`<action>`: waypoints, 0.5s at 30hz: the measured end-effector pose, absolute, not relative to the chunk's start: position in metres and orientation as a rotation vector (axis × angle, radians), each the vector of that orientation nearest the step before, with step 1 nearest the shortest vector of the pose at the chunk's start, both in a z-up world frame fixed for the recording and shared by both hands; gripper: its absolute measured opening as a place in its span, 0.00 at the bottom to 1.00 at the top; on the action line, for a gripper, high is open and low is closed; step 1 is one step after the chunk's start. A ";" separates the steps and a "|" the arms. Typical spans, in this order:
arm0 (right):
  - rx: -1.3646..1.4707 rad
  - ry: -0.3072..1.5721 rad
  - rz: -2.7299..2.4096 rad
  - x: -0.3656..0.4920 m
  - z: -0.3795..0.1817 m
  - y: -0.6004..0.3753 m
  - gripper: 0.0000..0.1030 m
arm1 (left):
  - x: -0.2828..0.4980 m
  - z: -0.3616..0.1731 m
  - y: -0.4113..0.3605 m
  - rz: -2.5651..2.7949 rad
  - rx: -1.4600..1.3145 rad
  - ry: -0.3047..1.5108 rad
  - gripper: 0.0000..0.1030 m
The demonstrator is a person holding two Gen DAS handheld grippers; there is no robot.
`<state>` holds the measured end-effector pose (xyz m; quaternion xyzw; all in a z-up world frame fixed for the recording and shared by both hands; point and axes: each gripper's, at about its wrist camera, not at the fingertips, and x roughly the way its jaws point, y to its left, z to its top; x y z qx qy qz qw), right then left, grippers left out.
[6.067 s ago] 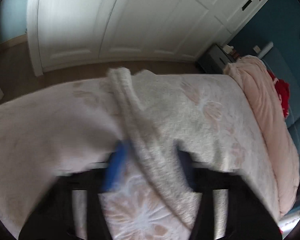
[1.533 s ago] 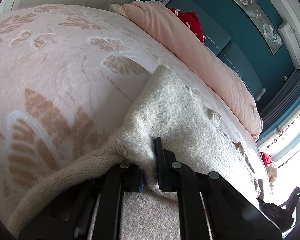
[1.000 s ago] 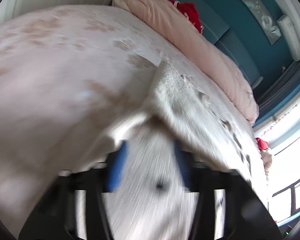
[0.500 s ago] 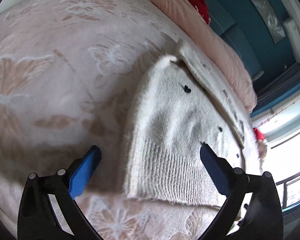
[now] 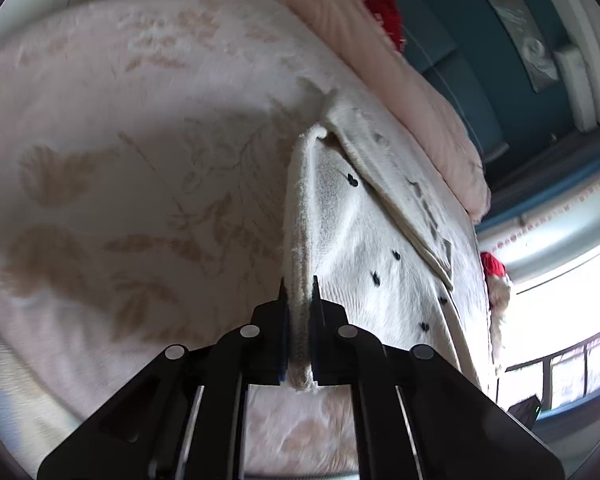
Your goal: Fold small clothes
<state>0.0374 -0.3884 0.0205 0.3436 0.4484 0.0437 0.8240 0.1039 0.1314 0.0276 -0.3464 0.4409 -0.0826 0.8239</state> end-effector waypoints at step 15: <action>0.410 1.286 0.345 -0.141 0.069 -0.369 0.10 | -0.095 0.092 0.132 -0.329 -0.499 1.191 0.05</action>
